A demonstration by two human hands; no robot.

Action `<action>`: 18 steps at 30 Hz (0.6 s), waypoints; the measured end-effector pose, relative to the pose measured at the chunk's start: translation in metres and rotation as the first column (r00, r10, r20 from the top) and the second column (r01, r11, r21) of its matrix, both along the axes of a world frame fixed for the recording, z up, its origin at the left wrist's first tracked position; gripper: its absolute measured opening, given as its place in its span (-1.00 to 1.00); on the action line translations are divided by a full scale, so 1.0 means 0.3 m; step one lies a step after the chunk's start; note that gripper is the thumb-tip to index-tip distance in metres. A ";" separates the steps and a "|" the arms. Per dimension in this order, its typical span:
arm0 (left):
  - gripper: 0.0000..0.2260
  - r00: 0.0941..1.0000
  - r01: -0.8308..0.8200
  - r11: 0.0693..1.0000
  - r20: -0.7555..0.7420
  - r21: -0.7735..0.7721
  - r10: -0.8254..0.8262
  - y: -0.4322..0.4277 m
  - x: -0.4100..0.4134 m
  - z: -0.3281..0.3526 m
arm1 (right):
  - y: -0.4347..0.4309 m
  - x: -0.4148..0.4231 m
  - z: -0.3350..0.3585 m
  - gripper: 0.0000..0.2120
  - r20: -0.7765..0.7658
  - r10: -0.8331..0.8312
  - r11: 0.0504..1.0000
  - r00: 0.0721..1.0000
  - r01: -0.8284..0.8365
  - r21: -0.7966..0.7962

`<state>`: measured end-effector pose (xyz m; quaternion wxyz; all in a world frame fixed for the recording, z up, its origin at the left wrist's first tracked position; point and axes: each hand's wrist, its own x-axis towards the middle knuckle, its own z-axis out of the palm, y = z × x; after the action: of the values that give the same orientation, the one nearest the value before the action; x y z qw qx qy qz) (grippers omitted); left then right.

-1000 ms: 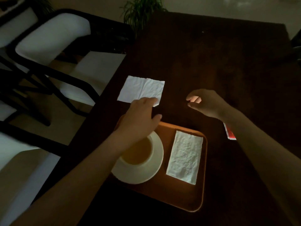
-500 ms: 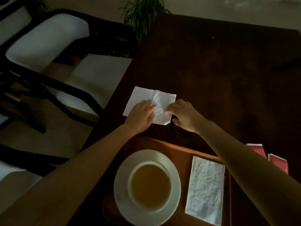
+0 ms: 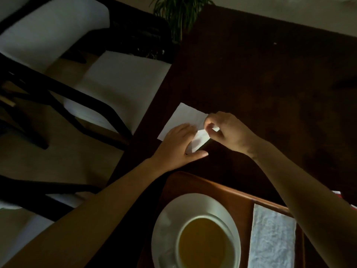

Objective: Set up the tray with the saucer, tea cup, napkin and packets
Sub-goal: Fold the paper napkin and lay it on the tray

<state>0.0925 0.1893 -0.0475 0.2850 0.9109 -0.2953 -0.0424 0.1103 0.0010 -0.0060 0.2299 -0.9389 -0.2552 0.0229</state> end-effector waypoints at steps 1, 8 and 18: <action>-0.58 0.997 -0.052 0.996 0.062 -0.074 0.056 -0.001 -0.005 0.003 | 0.021 0.017 0.012 -0.92 -0.016 0.007 0.999 1.000 -0.007 0.037; -0.82 0.748 -0.647 0.674 -0.467 -0.357 0.471 0.015 0.009 0.025 | 0.032 0.092 0.028 -0.71 -0.359 -0.131 0.943 0.924 0.228 0.243; -0.72 0.779 -0.592 0.716 -0.034 -0.371 0.626 0.060 -0.033 0.039 | 0.111 0.184 -0.067 -0.73 -0.307 -0.178 0.960 0.935 0.234 0.157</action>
<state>0.0827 0.2074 -0.0359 0.4311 0.8894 0.0057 0.1516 0.1656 0.0341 -0.0263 0.3548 -0.9205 -0.1197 0.1112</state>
